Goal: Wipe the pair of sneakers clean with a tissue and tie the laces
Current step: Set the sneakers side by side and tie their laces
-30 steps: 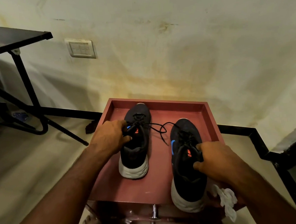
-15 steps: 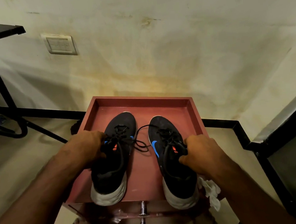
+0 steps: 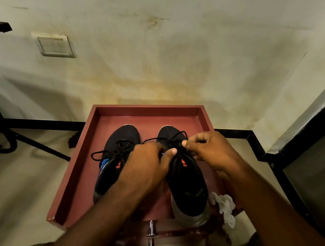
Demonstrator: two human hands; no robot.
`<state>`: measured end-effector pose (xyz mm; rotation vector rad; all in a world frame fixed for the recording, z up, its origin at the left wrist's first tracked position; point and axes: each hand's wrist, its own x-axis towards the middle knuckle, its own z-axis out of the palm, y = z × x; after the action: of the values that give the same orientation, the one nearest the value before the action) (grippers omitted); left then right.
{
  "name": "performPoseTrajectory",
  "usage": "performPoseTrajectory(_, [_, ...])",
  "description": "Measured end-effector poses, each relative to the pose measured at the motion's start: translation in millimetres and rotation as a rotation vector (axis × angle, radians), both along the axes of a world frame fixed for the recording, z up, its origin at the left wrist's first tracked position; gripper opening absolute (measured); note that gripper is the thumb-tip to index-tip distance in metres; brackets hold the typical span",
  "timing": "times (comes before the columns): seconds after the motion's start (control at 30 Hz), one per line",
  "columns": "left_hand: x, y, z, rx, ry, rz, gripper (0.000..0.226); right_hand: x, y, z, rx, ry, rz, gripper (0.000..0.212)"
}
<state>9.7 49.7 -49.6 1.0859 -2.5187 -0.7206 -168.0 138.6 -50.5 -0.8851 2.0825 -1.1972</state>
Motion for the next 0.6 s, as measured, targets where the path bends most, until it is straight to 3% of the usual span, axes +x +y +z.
performPoseTrajectory(0.1, [-25.5, -3.7, -10.3, 0.079, 0.015, 0.014, 0.044, 8.6, -1.0, 8.7, -0.208, -0.190, -0.069, 0.017])
performPoseTrajectory(0.2, [-36.1, -6.9, -15.3, 0.229, 0.101, 0.053, 0.026, 10.3, 0.6, 5.3, -0.273, -0.222, -0.139, 0.014])
performPoseTrajectory(0.33, [-30.7, -7.3, -9.9, 0.243, 0.481, 0.059, 0.013, 6.6, 2.5, 3.1, -0.254, -0.148, -0.195, 0.007])
performPoseTrajectory(0.43, [-24.4, -5.1, -2.0, 0.121, 0.742, -0.034, 0.008, 11.2, -0.3, 4.6, -0.194, -0.180, -0.006, 0.009])
performPoseTrajectory(0.53, [-21.6, -6.8, -3.4, -0.025, 0.782, -0.151, 0.012, 19.6, -0.6, 6.3, -0.092, -0.122, 0.222, 0.016])
performPoseTrajectory(0.6, [-23.6, -3.8, -1.7, 0.068, 0.843, -0.165, 0.011, 23.3, 0.0, 8.4, -0.073, -0.083, 0.247, 0.018])
